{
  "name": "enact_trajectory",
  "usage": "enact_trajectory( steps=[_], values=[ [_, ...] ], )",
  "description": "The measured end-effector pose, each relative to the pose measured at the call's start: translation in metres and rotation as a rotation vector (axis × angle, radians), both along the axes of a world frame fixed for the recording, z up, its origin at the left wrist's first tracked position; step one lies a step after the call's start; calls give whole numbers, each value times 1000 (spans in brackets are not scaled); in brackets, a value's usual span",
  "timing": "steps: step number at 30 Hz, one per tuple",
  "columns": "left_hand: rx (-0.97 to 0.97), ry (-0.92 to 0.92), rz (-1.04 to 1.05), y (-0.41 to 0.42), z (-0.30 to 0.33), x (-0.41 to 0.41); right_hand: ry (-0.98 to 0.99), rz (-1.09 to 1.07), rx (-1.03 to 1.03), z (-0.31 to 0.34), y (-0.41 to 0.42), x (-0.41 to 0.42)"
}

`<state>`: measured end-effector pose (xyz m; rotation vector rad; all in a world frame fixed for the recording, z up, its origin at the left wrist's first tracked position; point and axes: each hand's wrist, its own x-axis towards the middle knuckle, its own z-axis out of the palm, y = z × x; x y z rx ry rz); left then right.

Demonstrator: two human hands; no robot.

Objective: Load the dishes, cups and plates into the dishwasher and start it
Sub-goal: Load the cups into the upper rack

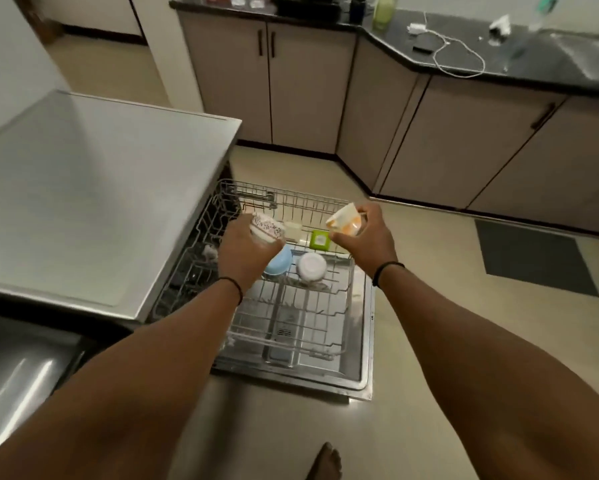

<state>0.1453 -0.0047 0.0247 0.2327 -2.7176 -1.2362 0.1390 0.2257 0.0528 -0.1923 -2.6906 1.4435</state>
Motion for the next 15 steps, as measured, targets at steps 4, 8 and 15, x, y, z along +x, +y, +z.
enact_trajectory(
  steps=[4,8,15],
  values=[
    [-204,-110,2,13,-28,-11,-71,33,38,-24,22,-9],
    [-335,-194,-21,21,-55,-20,-169,67,127,-66,24,-16],
    [-497,-356,-227,17,-123,-53,-367,76,280,-143,-1,-17]
  ],
)
